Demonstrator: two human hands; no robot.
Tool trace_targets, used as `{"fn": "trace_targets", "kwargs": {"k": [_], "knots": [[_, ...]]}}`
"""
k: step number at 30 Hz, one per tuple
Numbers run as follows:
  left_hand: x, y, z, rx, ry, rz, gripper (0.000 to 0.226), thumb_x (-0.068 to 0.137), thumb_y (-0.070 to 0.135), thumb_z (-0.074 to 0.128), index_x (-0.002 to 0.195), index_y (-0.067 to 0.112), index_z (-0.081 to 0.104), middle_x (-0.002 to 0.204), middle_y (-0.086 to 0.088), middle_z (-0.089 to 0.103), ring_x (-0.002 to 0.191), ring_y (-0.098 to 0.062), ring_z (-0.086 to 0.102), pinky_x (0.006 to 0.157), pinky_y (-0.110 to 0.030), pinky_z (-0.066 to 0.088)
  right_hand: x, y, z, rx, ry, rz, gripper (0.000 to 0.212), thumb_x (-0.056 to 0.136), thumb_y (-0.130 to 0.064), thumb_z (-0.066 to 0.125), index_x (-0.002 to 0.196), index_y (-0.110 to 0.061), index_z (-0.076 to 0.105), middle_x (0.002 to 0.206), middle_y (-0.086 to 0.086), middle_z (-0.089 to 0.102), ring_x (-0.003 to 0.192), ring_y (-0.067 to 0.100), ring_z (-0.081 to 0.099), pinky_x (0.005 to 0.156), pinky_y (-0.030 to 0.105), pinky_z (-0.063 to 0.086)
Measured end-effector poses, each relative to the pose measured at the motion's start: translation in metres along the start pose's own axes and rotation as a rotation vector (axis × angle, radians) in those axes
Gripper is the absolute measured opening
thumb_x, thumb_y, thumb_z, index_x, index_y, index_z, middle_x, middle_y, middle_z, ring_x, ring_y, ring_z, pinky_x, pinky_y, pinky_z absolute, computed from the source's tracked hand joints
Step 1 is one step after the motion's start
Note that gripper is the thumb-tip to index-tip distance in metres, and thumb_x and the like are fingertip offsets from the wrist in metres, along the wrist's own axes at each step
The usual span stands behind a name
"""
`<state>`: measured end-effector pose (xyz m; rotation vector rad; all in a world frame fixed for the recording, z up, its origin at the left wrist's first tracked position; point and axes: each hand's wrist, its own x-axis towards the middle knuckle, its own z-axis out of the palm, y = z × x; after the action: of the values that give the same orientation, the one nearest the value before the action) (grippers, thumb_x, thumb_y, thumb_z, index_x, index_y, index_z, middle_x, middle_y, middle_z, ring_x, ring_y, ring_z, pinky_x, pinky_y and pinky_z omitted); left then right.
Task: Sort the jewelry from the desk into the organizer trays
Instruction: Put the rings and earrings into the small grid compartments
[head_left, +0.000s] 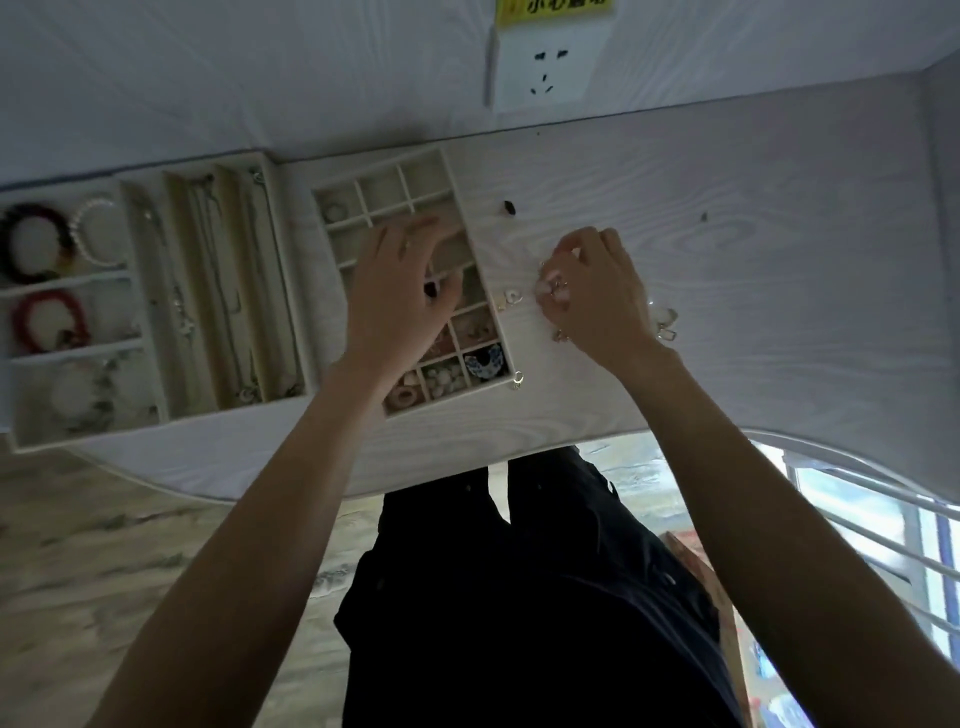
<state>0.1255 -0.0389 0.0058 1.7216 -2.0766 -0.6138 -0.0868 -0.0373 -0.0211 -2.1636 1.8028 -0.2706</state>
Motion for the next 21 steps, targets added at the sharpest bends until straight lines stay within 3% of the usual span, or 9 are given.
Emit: {"fn": "trace_targets", "kwargs": {"k": [5,8,10,13,17,21], "knots": [[-0.004,-0.033,-0.024,0.03,0.135,-0.184,0.035,0.091,0.022,0.056,0.123,0.008,0.057,0.124,-0.013,0.055,0.116,-0.03,0.05,0.097,-0.035,0.039,0.021,-0.031,-0.02,0.32,-0.047,0.06,0.016,0.078,-0.021,0.069,0.091,-0.013,0.065,0.097,0.002,0.063,0.092,0.019,0.052,0.074,0.025,0.038],[-0.007,-0.047,-0.033,0.168,0.085,-0.31,0.04,0.093,0.021,0.053,0.131,0.007,0.049,0.131,-0.015,0.05,0.12,-0.031,0.046,0.095,-0.04,0.04,0.056,-0.072,-0.022,0.407,-0.089,-0.046,0.015,0.08,-0.023,0.063,0.094,-0.017,0.063,0.087,-0.003,0.068,0.082,0.016,0.062,0.077,0.034,0.051],[-0.007,-0.053,-0.035,0.209,0.074,-0.347,0.042,0.094,0.021,0.053,0.133,0.008,0.046,0.132,-0.014,0.049,0.12,-0.031,0.045,0.095,-0.04,0.04,0.084,-0.097,-0.01,0.322,-0.123,-0.118,0.016,0.083,-0.022,0.06,0.099,-0.018,0.064,0.091,-0.001,0.069,0.082,0.018,0.064,0.077,0.034,0.052],[-0.006,-0.062,-0.038,0.261,0.088,-0.31,0.041,0.092,0.023,0.054,0.131,0.008,0.049,0.127,-0.014,0.054,0.117,-0.032,0.047,0.097,-0.039,0.037,0.12,-0.125,0.008,0.172,-0.165,-0.25,0.017,0.089,-0.021,0.053,0.102,-0.019,0.065,0.099,0.0,0.069,0.09,0.019,0.063,0.076,0.024,0.044],[-0.004,-0.072,-0.037,0.25,0.12,-0.281,0.037,0.092,0.026,0.052,0.126,0.01,0.054,0.125,-0.011,0.057,0.116,-0.031,0.048,0.098,-0.037,0.035,0.142,-0.14,0.02,0.059,-0.246,-0.392,0.02,0.091,-0.017,0.051,0.104,-0.015,0.067,0.104,0.008,0.067,0.097,0.025,0.06,0.08,0.032,0.043],[-0.002,-0.077,-0.035,0.245,0.151,-0.247,0.034,0.091,0.027,0.052,0.121,0.012,0.057,0.121,-0.009,0.058,0.113,-0.031,0.049,0.096,-0.038,0.037,0.145,-0.14,0.027,0.0,-0.268,-0.417,0.023,0.089,-0.009,0.046,0.103,-0.009,0.063,0.102,0.014,0.065,0.093,0.03,0.06,0.077,0.036,0.047]]}}
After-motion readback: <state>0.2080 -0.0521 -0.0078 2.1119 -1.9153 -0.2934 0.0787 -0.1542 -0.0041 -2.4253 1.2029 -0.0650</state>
